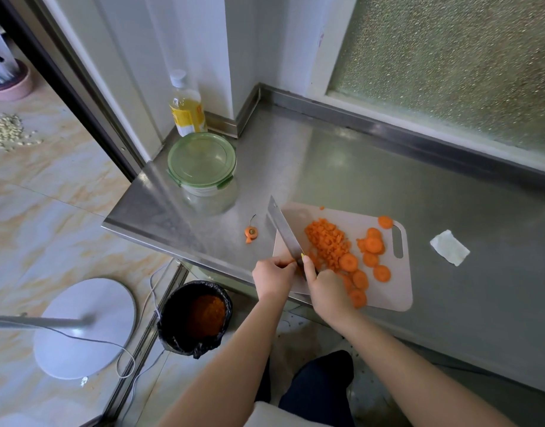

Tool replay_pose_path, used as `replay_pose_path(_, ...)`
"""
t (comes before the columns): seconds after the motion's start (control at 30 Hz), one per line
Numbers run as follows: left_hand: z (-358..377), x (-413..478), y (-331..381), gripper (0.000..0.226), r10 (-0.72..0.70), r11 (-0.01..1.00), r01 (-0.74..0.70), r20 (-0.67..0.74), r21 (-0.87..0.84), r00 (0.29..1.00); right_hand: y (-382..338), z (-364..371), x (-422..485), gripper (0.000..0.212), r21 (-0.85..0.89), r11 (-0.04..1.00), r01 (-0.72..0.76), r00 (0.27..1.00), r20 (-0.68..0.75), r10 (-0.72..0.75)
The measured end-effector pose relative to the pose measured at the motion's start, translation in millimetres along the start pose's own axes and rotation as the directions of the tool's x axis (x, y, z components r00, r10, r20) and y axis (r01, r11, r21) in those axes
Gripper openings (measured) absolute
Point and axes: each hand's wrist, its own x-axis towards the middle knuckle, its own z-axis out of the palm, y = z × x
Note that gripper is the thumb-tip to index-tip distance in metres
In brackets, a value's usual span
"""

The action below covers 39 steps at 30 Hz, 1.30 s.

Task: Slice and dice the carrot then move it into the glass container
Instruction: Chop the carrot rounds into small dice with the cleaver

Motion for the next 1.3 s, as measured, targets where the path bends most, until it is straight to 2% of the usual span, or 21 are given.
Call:
replay_pose_path(0.07,0,-1,0,0.007,-0.002,1.000,0.002,-0.004,-0.002,1.000,3,-3,3,0.069,0.037,0.999,-0.005,1.000,-0.002,0.005)
replay_pose_path(0.13,1,-1,0,0.009,0.004,1.000,-0.003,-0.010,0.009,1.000,4,-6,4,0.061,0.046,0.999,0.003,0.999,-0.033,-0.002)
replay_pose_path(0.23,1,-2,1,0.010,0.004,1.000,-0.004,-0.021,0.004,1.000,7,-3,7,0.065,0.080,0.997,0.004,0.990,-0.144,0.008)
replay_pose_path(0.3,1,-4,1,0.011,0.009,1.000,-0.009,-0.027,0.001,1.000,10,-2,10,0.068,0.129,0.992,0.008,0.987,-0.161,0.013)
replay_pose_path(0.67,4,-7,2,0.017,0.030,1.000,-0.031,-0.054,-0.006,0.998,15,-8,30,0.071,0.319,0.947,-0.039,0.997,-0.057,0.060)
replay_pose_path(0.87,3,-7,3,0.018,0.026,0.999,-0.024,-0.058,0.033,0.998,17,-20,28,0.063,0.394,0.919,-0.021,0.999,-0.026,0.034)
replay_pose_path(1.1,4,-4,4,0.020,0.015,0.998,-0.012,-0.065,0.055,0.998,22,-40,28,0.066,0.425,0.903,-0.064,0.994,-0.050,0.094)
replay_pose_path(1.3,4,3,10,0.020,-0.005,1.000,0.007,-0.092,0.023,0.996,28,-53,26,0.063,0.460,0.887,-0.029,0.992,-0.098,0.084)
